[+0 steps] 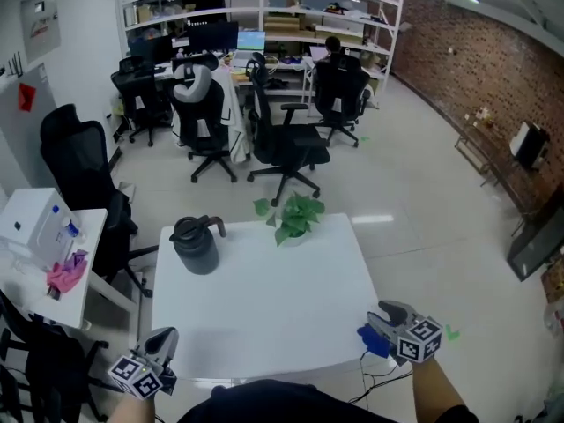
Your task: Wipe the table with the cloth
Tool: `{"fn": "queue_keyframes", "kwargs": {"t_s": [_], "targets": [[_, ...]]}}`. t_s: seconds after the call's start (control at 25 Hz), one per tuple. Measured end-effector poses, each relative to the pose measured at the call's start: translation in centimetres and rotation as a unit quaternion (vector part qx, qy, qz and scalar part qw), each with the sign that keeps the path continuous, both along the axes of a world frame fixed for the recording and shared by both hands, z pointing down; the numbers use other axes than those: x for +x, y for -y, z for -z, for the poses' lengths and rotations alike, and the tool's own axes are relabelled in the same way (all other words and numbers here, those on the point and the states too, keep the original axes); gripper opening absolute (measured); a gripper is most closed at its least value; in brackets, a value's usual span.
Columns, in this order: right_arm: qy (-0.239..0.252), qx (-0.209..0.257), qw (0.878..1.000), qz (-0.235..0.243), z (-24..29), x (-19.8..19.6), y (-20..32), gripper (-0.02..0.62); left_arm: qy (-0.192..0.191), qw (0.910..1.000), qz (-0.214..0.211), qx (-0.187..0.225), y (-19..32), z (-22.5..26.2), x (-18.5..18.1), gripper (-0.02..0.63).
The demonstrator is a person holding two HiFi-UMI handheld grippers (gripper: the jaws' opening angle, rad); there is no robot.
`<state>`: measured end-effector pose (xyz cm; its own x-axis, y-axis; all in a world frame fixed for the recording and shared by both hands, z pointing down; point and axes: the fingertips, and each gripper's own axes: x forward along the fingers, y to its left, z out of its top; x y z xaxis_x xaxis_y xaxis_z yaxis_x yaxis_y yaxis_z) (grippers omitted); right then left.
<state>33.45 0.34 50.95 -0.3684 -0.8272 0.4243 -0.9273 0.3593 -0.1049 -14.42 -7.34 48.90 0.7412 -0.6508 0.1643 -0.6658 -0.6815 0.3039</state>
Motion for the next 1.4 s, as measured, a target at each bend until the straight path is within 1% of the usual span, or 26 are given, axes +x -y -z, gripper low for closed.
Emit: {"fn": "queue_keyframes", "kwargs": {"t_s": [0.08,0.12,0.16,0.28,0.36,0.48,0.56,0.64,0.96,1.4], "targets": [[0.037,0.064,0.997,0.022,3.7,-3.0,1.0,0.066,-0.006,0.9999,0.006,0.008,0.2,0.7,-0.4,0.0],[0.053,0.084,0.995,0.033,4.8,-4.5,1.4,0.012,-0.007,0.9999,0.01,0.011,0.2,1.0,-0.7,0.0],[0.071,0.097,0.992,0.044,5.3,-5.9,1.8,0.0,-0.007,0.9998,0.013,0.014,0.3,1.2,-0.9,0.0],[0.13,0.119,0.982,0.075,5.3,-9.8,2.8,0.0,0.001,0.9996,0.02,0.019,0.1,1.3,-1.5,0.0],[0.16,0.117,0.976,0.09,4.6,-11.9,3.3,0.003,0.008,0.9995,0.022,0.021,-0.3,1.2,-1.9,0.0],[0.18,0.106,0.971,0.116,3.5,-14.1,3.7,0.002,0.011,0.9993,0.023,0.025,-0.7,1.3,-2.1,0.0],[0.178,0.1,0.97,0.131,3.0,-14.9,4.0,0.0,0.013,0.9992,0.025,0.028,-0.9,1.3,-2.1,0.0],[0.168,0.093,0.972,0.137,2.5,-15.2,4.2,0.0,0.015,0.9992,0.025,0.028,-1.2,1.1,-2.2,0.0],[0.14,0.067,0.978,0.139,0.9,-15.2,4.5,0.0,0.018,0.9992,0.028,0.024,-1.4,0.8,-2.8,0.0],[0.122,0.066,0.979,0.151,1.0,-15.4,4.8,0.002,0.016,0.9991,0.028,0.029,-1.0,0.8,-2.9,0.0]]}}
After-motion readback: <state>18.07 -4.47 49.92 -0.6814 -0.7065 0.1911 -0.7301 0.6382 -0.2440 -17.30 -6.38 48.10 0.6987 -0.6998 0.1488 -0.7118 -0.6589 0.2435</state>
